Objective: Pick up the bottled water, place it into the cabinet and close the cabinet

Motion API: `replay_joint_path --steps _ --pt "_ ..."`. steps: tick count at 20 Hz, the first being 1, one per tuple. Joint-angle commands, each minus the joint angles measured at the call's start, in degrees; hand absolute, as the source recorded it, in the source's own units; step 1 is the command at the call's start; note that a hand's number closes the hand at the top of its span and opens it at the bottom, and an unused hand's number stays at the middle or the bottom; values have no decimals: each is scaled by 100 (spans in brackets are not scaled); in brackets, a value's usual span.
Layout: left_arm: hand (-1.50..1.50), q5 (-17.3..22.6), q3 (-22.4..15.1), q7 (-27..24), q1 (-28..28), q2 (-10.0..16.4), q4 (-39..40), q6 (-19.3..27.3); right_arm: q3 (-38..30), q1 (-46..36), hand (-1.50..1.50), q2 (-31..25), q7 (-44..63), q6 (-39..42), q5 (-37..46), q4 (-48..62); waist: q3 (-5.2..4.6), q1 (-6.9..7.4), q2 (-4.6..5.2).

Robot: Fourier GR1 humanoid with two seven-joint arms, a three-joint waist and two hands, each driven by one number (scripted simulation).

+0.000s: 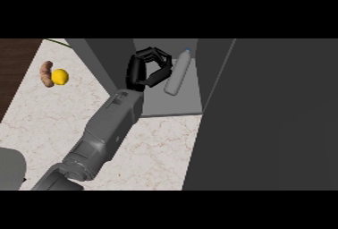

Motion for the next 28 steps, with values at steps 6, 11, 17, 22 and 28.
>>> replay_joint_path --steps 6,11,17,22,28 --pt "150 746 -482 371 700 12 -926 -1434 287 224 -150 -88 79 -182 551 -347 9 227 -129" --pt "150 885 -836 815 1490 12 -2041 -1649 132 291 -150 -275 205 -231 538 -562 13 378 -166" --pt "150 1079 -1106 1063 2568 300 -3495 -1561 -128 277 -150 -602 262 -224 365 -752 14 528 -209" --pt "150 1126 -1501 1501 3785 425 -4983 -1497 -57 105 150 -638 195 -89 213 -323 17 610 -191" --pt "150 1310 -1705 1959 5188 933 -6858 -1478 374 -301 150 -801 475 495 -154 -398 18 621 -150"
